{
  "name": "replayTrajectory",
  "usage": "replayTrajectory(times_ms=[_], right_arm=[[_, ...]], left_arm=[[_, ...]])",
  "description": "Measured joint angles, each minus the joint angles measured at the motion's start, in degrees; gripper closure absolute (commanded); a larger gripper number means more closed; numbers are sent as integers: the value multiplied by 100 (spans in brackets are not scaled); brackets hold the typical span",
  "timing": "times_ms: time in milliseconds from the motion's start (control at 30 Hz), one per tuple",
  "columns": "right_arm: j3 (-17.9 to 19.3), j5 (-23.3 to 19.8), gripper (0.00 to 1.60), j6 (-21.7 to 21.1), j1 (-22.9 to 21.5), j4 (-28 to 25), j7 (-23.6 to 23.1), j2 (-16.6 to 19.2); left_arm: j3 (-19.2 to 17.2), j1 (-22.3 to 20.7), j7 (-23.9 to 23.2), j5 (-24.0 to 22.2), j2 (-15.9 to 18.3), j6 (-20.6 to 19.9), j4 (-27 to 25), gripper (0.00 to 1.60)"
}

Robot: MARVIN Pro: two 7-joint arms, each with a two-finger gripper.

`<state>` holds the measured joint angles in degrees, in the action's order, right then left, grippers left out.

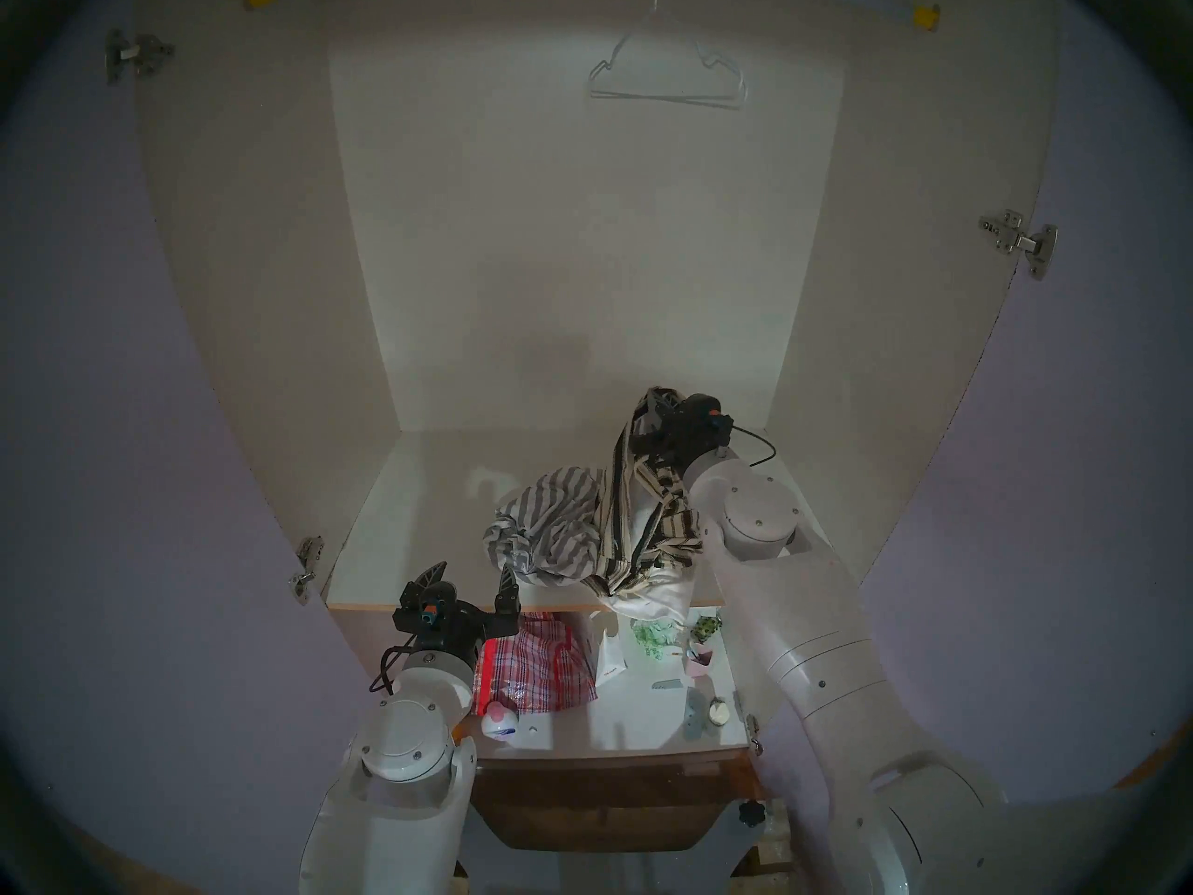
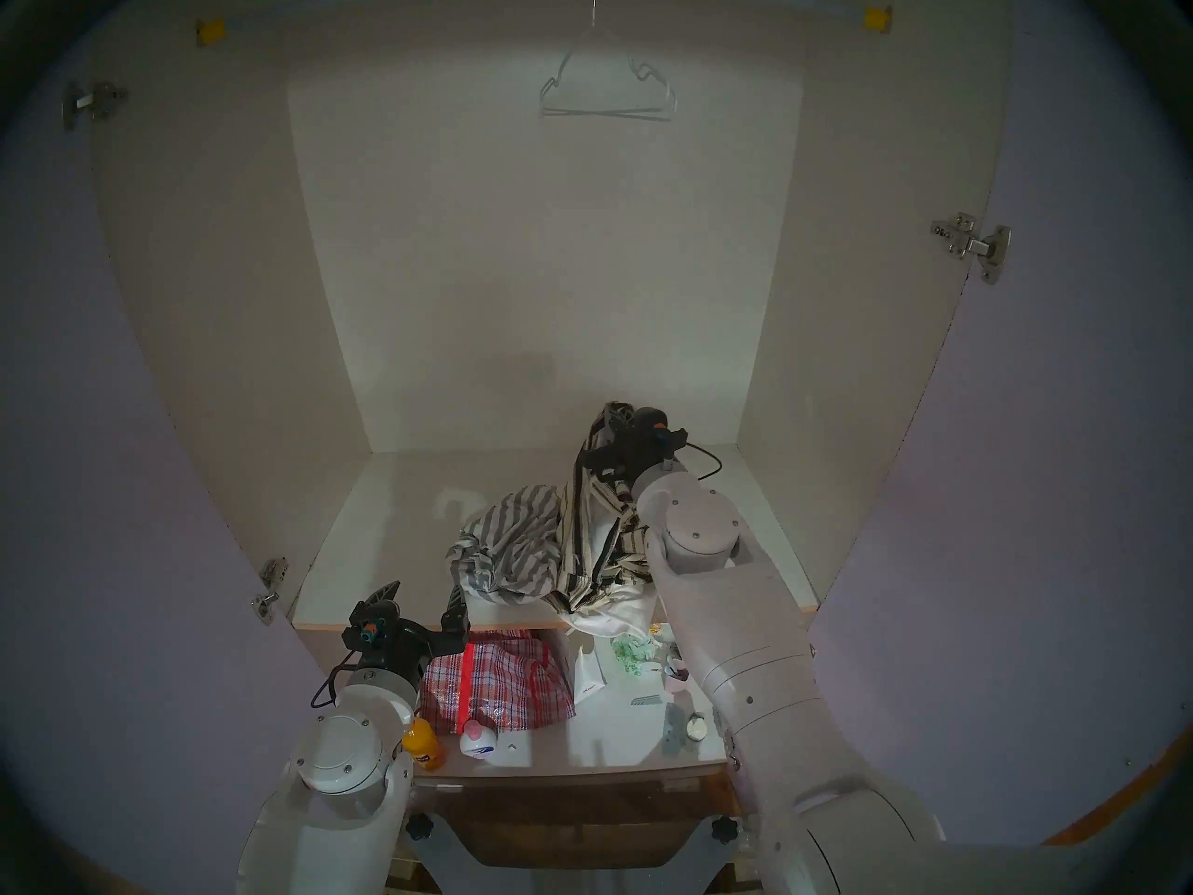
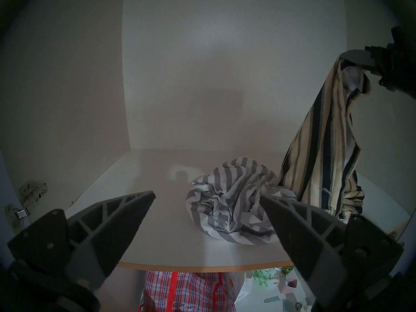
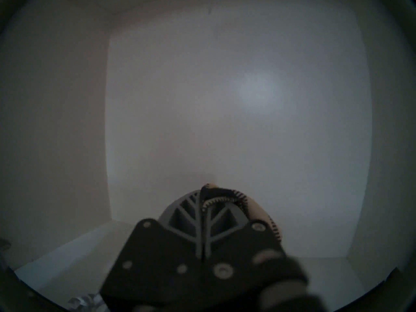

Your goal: Sort tops into two piles: light colors and dark colors

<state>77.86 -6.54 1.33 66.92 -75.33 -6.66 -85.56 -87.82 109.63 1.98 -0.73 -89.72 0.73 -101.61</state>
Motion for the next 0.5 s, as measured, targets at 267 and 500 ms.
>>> replayTrajectory(times_ms=[267, 500], right_arm=[[196, 119, 160, -84, -453, 37, 166, 142], [393, 183, 160, -85, -900, 25, 285, 254]], left_arm=[[2, -2, 4, -2, 1, 0, 5, 0], [2, -1, 5, -4, 4, 0, 4, 0]])
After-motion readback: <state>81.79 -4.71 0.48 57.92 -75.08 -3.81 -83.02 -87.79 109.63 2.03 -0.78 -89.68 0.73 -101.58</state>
